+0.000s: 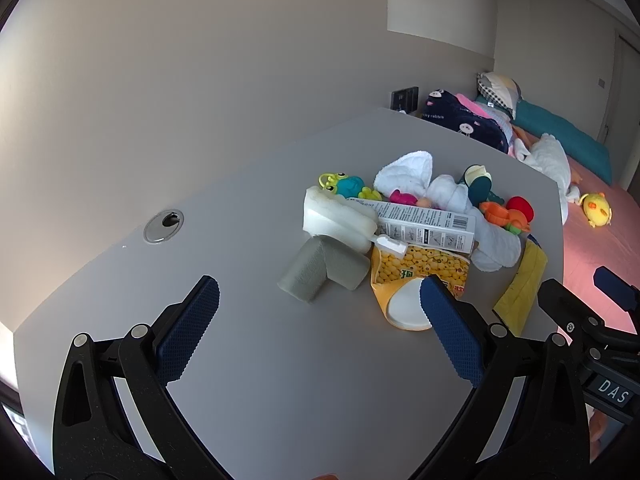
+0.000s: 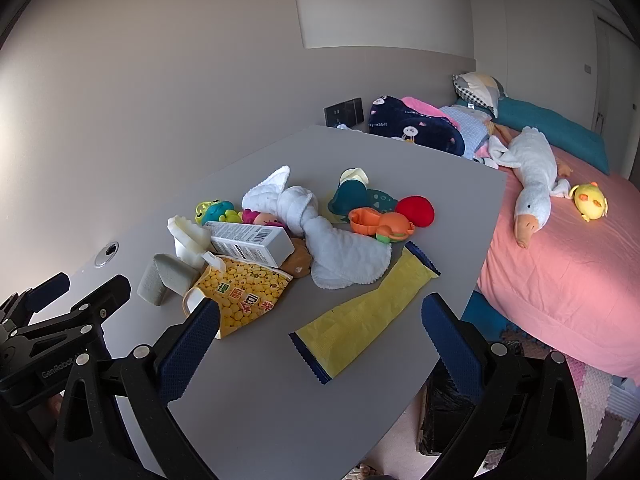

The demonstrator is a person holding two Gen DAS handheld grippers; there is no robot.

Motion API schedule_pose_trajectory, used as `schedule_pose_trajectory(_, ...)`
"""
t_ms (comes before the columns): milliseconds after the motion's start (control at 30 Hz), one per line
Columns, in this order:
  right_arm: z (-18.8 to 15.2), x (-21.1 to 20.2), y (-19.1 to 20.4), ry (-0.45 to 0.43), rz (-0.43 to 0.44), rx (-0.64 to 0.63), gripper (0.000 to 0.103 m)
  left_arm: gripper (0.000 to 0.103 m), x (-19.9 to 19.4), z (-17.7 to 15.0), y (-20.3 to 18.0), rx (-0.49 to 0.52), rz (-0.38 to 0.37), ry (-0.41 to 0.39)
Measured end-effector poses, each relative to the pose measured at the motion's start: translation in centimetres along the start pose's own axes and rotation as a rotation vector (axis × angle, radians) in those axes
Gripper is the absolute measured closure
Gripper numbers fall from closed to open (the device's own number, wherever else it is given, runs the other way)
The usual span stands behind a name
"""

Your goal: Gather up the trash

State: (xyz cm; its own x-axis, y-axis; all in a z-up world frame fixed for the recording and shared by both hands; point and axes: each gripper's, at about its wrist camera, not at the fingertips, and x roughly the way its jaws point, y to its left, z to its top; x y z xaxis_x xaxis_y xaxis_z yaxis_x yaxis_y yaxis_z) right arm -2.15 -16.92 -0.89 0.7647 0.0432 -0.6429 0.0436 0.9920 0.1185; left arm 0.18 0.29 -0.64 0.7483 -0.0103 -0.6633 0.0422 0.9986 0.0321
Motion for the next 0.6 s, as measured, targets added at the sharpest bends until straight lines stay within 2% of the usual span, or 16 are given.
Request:
schedule_pose_trajectory(467,0.0,-0.01,0.02,0.0,0.0,0.0,0.003,0.006,-0.25,0.14,0.06,0.003,-0.006,-0.001)
schedule_pose_trajectory(600,-0.04,-0.01,0.01,0.0,-0.001,0.001,0.003,0.006,-0.19,0.15,0.2,-0.003,-0.032,0.007)
